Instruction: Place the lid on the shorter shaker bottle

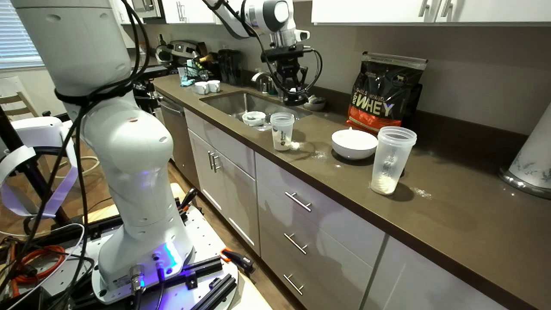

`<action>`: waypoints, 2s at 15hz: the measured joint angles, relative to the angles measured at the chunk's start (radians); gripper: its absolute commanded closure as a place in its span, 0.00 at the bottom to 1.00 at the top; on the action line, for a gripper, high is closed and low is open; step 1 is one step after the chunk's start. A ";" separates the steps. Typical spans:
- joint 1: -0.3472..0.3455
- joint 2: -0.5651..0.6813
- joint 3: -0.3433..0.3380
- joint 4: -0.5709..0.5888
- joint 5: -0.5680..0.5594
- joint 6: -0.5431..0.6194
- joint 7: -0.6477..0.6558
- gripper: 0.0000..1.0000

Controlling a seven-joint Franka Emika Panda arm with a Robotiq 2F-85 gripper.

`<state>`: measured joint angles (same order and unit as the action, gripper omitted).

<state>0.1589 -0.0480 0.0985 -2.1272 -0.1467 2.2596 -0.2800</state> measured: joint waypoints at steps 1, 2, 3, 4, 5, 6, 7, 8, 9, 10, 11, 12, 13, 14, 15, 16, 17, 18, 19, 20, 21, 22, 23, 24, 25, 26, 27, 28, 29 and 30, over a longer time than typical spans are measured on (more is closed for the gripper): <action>0.000 -0.015 0.000 -0.014 0.010 -0.002 -0.014 0.86; 0.000 -0.030 0.000 -0.026 0.022 -0.005 -0.029 0.86; 0.000 -0.043 -0.001 -0.038 0.031 -0.013 -0.040 0.86; 0.000 -0.056 -0.002 -0.048 0.039 -0.022 -0.050 0.86; 0.000 -0.066 -0.003 -0.057 0.046 -0.032 -0.059 0.86; 0.000 -0.075 -0.006 -0.063 0.058 -0.044 -0.071 0.86; 0.000 -0.083 -0.009 -0.068 0.067 -0.058 -0.082 0.86; 0.000 -0.090 -0.012 -0.071 0.074 -0.070 -0.091 0.86; 0.000 -0.096 -0.015 -0.076 0.080 -0.081 -0.100 0.86; 0.000 -0.102 -0.019 -0.081 0.086 -0.092 -0.109 0.86; 0.000 -0.108 -0.023 -0.086 0.094 -0.101 -0.118 0.86; 0.000 -0.111 -0.026 -0.092 0.106 -0.108 -0.128 0.86; 0.000 -0.114 -0.030 -0.097 0.117 -0.112 -0.137 0.86; 0.000 -0.115 -0.034 -0.104 0.129 -0.113 -0.147 0.86; 0.000 -0.117 -0.037 -0.111 0.141 -0.113 -0.155 0.86; 0.000 -0.118 -0.040 -0.119 0.151 -0.113 -0.162 0.86; 0.000 -0.119 -0.042 -0.125 0.158 -0.113 -0.166 0.86; 0.000 -0.121 -0.043 -0.132 0.162 -0.113 -0.167 0.86; 0.000 -0.124 -0.044 -0.140 0.166 -0.113 -0.168 0.86; 0.000 -0.126 -0.044 -0.147 0.171 -0.113 -0.169 0.86; 0.000 -0.129 -0.045 -0.153 0.177 -0.113 -0.169 0.86; 0.000 -0.131 -0.045 -0.159 0.180 -0.113 -0.170 0.86; 0.000 -0.133 -0.045 -0.164 0.183 -0.113 -0.171 0.86; 0.000 -0.135 -0.046 -0.168 0.186 -0.113 -0.172 0.86; 0.000 -0.136 -0.046 -0.171 0.189 -0.113 -0.172 0.86; 0.000 -0.136 -0.046 -0.172 0.191 -0.113 -0.173 0.86; 0.000 -0.136 -0.046 -0.172 0.193 -0.113 -0.174 0.86; 0.000 -0.136 -0.046 -0.173 0.193 -0.113 -0.176 0.86; 0.000 -0.136 -0.046 -0.174 0.193 -0.111 -0.177 0.86; 0.000 -0.136 -0.046 -0.174 0.193 -0.111 -0.177 0.86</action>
<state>0.1590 -0.1843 0.0522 -2.3012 0.0468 2.1487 -0.4575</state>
